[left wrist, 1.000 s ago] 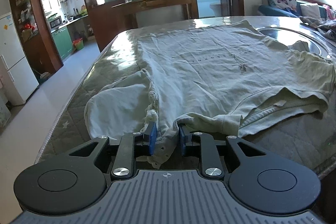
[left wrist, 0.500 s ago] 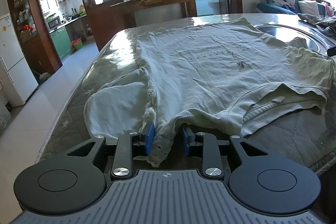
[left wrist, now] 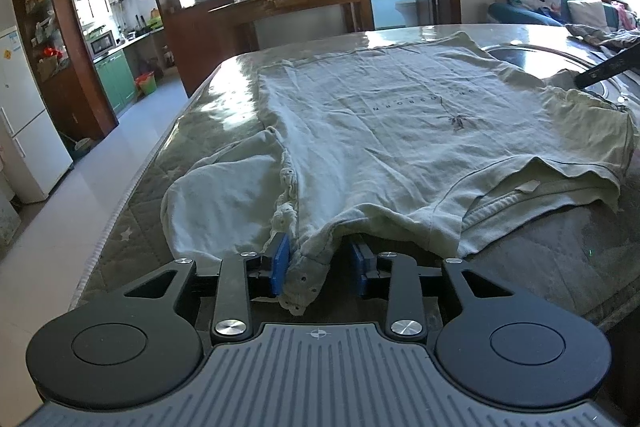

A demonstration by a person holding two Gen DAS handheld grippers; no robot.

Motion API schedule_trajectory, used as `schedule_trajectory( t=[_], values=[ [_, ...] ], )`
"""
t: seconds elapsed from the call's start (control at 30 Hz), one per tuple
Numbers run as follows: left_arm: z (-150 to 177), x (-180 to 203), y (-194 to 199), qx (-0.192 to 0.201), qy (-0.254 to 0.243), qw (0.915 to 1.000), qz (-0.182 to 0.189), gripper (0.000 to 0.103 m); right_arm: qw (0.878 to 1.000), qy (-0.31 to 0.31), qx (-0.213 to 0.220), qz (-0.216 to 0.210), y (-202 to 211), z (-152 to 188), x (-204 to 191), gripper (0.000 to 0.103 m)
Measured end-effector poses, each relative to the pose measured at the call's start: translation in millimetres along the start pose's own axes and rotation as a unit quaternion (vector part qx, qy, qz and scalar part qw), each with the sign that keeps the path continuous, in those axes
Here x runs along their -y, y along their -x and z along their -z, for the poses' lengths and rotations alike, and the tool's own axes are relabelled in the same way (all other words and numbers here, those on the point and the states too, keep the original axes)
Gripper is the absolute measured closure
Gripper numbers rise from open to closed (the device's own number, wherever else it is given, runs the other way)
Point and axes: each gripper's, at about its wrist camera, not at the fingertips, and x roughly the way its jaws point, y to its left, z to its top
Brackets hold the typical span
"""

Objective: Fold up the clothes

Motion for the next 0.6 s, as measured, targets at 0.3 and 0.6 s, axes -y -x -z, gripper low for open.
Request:
schedule_trajectory(
  t=[0.3, 0.6],
  values=[
    [2, -1, 1, 0.0, 0.0, 1.0, -0.001, 0.069, 1.0, 0.003, 0.0, 0.008, -6, 5, -2, 0.093],
    [4, -4, 1, 0.001, -0.001, 1.0, 0.005, 0.068, 0.999, 0.011, 0.008, 0.04, 13, 12, 2, 0.087]
  ],
)
